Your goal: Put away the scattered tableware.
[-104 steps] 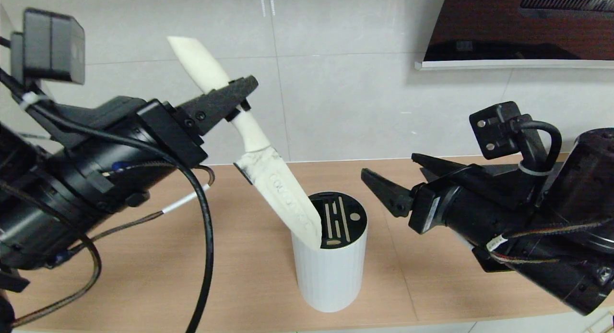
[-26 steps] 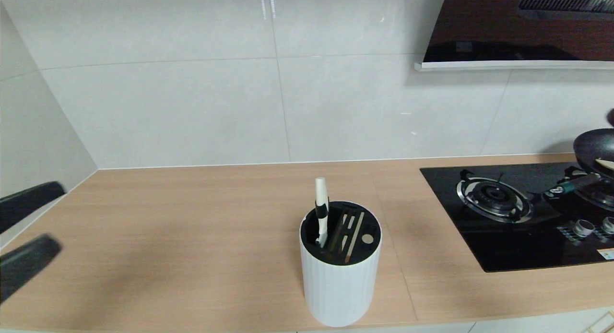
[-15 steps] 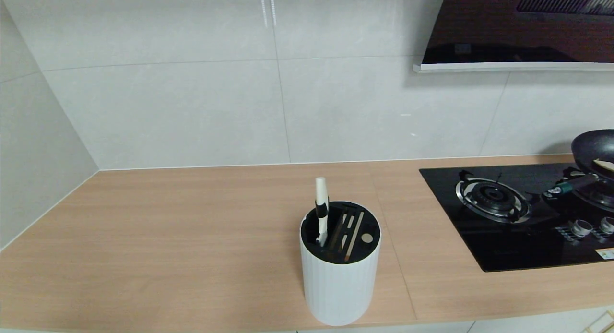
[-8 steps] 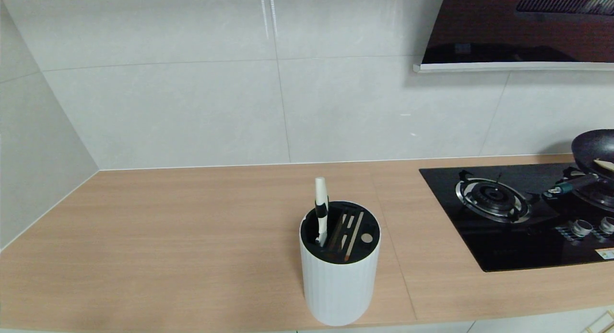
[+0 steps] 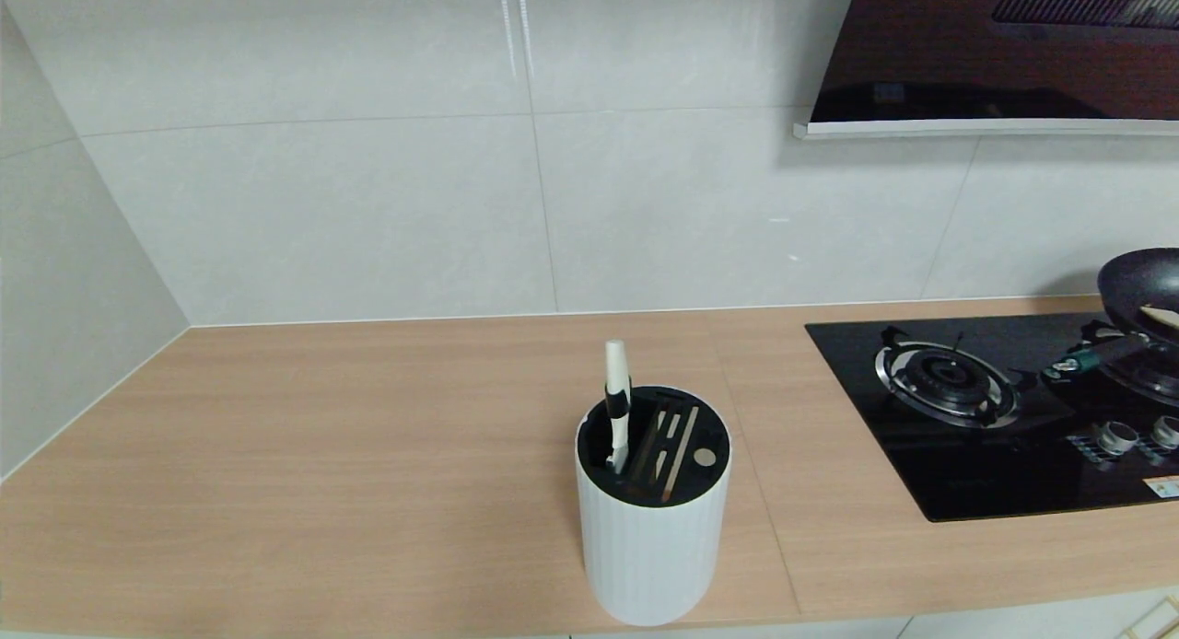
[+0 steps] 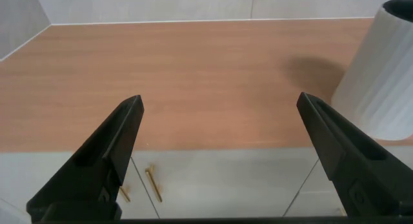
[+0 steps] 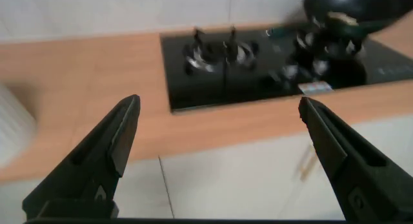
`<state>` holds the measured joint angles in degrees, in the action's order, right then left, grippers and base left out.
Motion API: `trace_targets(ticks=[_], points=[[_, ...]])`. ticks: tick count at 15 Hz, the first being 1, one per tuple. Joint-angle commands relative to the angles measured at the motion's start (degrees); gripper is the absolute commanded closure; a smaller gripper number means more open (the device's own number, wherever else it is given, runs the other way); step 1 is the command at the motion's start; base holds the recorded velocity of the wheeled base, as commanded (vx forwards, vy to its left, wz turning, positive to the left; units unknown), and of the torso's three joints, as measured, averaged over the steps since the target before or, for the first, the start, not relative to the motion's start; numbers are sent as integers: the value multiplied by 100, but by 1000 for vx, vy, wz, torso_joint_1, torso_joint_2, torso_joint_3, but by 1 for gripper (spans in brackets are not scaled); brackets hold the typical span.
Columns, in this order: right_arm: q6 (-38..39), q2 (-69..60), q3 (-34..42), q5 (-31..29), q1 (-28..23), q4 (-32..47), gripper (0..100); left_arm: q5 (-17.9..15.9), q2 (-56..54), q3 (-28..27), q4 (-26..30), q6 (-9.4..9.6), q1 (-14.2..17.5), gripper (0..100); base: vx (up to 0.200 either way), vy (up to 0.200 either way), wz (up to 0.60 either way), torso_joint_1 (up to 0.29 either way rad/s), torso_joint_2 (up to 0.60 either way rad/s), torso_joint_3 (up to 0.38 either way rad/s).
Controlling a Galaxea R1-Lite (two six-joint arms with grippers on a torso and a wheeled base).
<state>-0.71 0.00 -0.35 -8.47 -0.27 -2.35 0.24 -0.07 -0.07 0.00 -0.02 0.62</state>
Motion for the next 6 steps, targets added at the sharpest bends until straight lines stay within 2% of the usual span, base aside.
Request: trace_targets(ticks=[1,2,6], points=[[18,18,27,575,0,174,0,2,7,7,0,-6,-1,0,0,0,0,0,0,0],[79,9,-9,619,0,376,0,2,7,7,0,-6,-1,0,0,0,0,0,0,0],[238,9,18,619,0,235,0,2,7,7,0,-6,-1,0,0,0,0,0,0,0]])
